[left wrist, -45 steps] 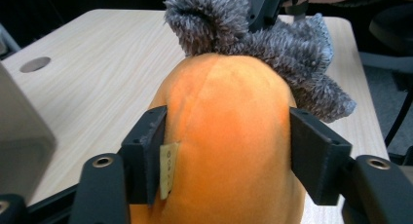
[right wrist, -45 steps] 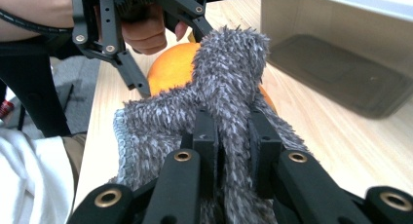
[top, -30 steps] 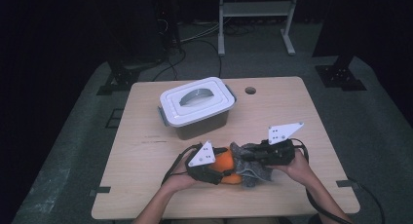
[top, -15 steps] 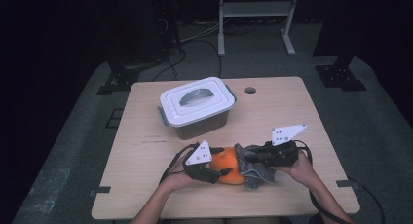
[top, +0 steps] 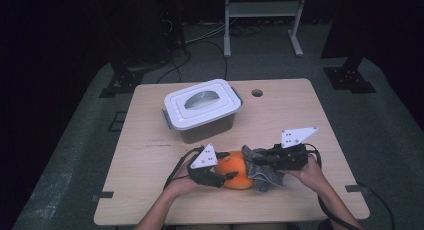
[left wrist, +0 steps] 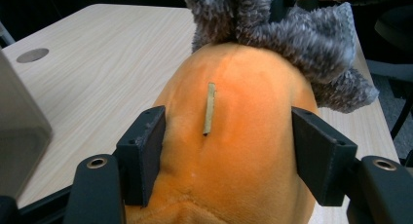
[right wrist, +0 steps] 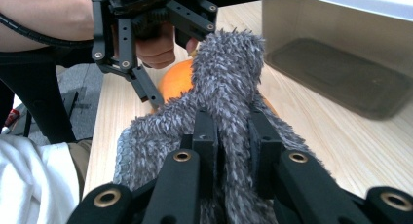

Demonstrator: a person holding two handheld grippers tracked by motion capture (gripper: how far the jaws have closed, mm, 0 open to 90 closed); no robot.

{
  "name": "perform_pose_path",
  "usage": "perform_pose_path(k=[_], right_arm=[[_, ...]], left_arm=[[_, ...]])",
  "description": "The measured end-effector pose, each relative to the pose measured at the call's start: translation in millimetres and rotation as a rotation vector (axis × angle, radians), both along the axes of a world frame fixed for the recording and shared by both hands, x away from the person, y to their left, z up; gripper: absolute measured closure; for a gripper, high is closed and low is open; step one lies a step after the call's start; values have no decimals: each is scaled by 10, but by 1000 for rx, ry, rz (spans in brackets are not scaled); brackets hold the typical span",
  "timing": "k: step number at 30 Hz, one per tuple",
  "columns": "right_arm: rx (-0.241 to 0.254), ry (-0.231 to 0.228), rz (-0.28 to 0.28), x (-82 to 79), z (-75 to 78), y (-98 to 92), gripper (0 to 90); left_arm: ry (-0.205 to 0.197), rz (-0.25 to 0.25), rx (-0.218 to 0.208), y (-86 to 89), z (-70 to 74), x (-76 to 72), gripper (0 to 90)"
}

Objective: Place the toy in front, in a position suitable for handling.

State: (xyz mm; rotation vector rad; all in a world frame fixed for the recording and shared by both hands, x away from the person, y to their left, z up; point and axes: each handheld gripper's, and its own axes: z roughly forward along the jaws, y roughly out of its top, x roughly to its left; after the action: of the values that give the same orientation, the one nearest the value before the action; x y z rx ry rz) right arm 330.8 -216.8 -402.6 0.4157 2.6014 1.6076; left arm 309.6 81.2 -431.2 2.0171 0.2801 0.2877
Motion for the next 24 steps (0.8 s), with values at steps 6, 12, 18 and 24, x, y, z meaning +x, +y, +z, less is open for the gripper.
perform_pose_path(k=[6, 12, 18, 24], right_arm=[[-29, 55, -59, 30, -167, -217, 768], [-9, 12, -13, -19, -11, -71, 768], [-10, 21, -14, -3, -63, -58, 769], [-19, 25, -37, -31, -65, -134, 768]], left_arm=[[9, 16, -11, 21, -3, 11, 331], [1, 14, -4, -27, 5, -4, 329], [10, 20, -12, 29, 16, 1, 330], [-5, 19, -6, -62, 57, -36, 344]])
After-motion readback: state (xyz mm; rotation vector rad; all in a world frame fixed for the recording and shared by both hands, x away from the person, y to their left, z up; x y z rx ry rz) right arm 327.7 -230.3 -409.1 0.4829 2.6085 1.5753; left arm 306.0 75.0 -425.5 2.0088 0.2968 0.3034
